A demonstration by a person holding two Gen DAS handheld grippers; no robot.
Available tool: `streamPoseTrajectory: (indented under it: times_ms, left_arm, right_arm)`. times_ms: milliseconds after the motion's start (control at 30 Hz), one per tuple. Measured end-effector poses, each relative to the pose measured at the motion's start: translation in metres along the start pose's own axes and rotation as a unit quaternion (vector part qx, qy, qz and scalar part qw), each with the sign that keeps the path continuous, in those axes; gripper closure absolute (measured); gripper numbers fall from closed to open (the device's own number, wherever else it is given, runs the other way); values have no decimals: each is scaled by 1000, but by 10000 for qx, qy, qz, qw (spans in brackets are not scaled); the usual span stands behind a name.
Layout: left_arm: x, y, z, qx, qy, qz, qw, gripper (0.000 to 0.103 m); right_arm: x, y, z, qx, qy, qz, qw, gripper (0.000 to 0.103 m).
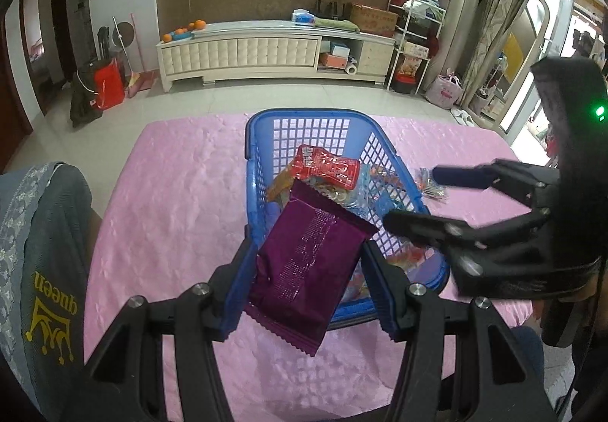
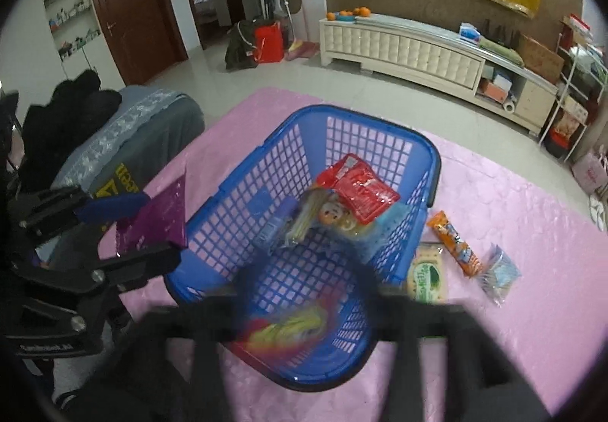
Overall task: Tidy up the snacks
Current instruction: 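Open the right tool to drop the spicy pack into the basket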
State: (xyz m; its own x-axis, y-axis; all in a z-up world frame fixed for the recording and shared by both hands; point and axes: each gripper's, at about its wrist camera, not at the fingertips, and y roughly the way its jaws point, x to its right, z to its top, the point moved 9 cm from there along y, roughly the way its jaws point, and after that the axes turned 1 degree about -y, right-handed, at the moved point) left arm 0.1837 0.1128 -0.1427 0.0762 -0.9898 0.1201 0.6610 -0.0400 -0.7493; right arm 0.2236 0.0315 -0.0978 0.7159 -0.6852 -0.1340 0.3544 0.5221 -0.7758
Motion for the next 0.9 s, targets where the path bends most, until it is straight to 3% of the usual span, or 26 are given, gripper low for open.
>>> streamPoseTrajectory:
  times_ms: [167, 433, 900]
  left_arm:
    - [8, -5, -1, 8, 119, 32, 9999, 49]
    - [23, -3, 5, -14, 197, -14, 9998, 49]
    - [43, 66, 9, -543, 303, -106, 9980, 48]
  right_arm:
    - [10, -21, -1, 215, 145, -173, 9995, 13]
    - [31, -35, -17, 170, 327, -618, 9974, 10]
    - [92, -17, -39, 87, 911, -746, 9930, 8]
